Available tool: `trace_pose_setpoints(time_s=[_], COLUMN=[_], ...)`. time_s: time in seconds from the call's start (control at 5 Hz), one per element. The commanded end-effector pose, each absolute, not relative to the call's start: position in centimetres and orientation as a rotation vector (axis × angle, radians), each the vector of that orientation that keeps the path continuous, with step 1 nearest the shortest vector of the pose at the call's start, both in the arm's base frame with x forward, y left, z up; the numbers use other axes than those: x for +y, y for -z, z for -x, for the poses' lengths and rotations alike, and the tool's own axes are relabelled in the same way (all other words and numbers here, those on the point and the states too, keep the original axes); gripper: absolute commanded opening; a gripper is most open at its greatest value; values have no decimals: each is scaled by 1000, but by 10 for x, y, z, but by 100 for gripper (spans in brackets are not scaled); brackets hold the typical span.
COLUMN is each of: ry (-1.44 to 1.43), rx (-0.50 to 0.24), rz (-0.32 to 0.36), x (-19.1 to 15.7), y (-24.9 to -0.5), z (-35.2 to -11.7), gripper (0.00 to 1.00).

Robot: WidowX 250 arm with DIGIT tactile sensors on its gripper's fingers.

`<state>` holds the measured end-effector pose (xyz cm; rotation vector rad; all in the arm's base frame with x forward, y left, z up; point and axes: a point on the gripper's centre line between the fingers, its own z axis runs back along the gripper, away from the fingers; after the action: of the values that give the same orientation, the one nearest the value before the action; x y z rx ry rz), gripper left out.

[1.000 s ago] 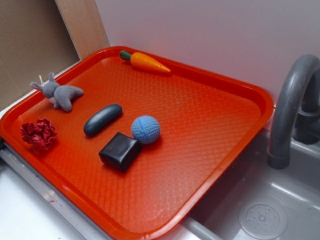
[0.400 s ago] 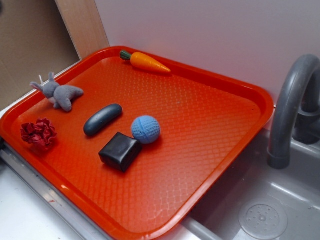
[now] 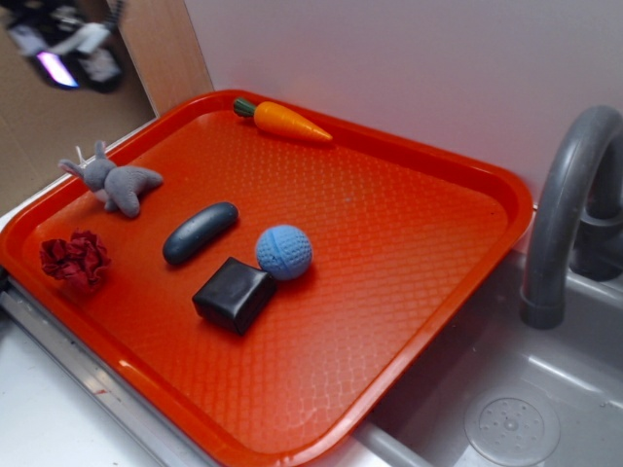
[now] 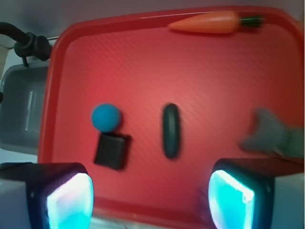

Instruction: Grab the blue ball.

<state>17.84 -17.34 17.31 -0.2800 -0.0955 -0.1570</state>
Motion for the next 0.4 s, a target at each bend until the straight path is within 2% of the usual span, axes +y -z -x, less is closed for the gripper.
trace_pose_setpoints(time_s=[0.0, 0.2], ry=[216, 277], rx=[-61, -16], rz=[181, 145], x=[-221, -245], y=[-152, -133], z=[-200, -204], gripper=[100, 100])
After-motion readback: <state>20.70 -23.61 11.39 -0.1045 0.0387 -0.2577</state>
